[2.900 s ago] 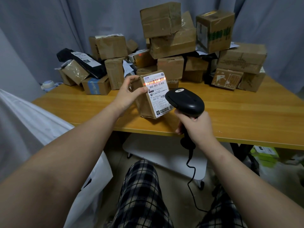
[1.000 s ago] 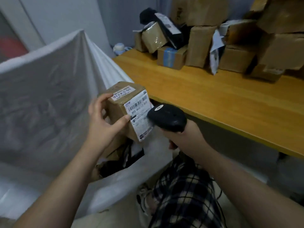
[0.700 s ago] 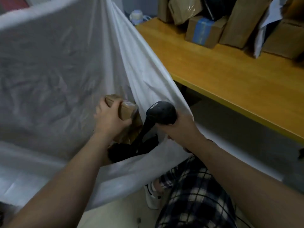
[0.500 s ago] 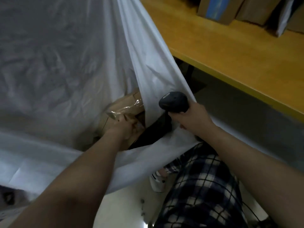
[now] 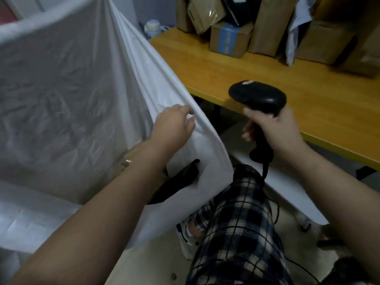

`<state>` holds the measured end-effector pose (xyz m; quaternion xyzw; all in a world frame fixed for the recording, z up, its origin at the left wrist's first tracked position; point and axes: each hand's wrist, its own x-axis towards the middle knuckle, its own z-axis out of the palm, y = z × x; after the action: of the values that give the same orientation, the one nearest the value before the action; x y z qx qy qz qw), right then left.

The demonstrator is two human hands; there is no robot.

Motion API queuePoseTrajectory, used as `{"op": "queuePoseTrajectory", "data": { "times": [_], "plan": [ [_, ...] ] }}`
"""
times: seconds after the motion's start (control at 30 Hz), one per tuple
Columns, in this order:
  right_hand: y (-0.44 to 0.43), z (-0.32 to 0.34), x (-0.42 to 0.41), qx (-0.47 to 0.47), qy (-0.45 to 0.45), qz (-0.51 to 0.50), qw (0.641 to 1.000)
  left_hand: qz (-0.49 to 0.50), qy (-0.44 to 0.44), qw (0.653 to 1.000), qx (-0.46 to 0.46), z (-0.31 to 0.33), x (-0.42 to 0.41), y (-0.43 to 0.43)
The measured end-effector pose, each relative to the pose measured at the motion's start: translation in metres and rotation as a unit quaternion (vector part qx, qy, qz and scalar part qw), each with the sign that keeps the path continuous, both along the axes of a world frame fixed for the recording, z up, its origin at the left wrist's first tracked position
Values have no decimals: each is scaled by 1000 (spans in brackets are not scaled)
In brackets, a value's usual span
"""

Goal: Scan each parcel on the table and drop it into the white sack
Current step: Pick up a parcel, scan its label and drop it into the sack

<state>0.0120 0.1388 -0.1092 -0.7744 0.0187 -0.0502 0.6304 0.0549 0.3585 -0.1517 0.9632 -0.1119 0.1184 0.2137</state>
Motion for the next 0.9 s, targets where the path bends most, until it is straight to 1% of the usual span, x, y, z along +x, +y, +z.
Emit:
{"op": "queuePoseTrajectory", "data": {
  "times": [0.07,0.13,0.27,0.37,0.43,0.53,0.6,0.67,0.7,0.8,0.9],
  "plan": [
    [-31,21,3,107,36,-30,993,-45,-33,998,-13,22,6,-30],
    [-64,37,7,187,77,-75,976,-79,-43,996,-14,40,14,-58],
    [-118,48,18,251,86,-146,953,-119,-31,992,-34,66,42,-104],
    [-141,47,29,289,103,-169,937,-128,-4,990,-58,75,75,-136],
    [-150,46,37,319,116,-171,925,-115,31,989,-88,78,101,-161],
    [-154,41,48,363,124,-189,904,-69,91,984,-136,81,141,-199],
    [-154,36,54,361,126,-204,901,-47,146,970,-191,80,164,-222],
    [-153,32,58,335,127,-220,907,-33,178,949,-259,79,184,-240],
    [-152,31,59,325,124,-226,910,-27,178,943,-279,80,193,-248],
    [-153,28,60,318,118,-232,912,-12,146,943,-298,84,212,-264],
    [-153,27,60,318,109,-233,913,-11,109,942,-316,85,211,-267]
  ]
}}
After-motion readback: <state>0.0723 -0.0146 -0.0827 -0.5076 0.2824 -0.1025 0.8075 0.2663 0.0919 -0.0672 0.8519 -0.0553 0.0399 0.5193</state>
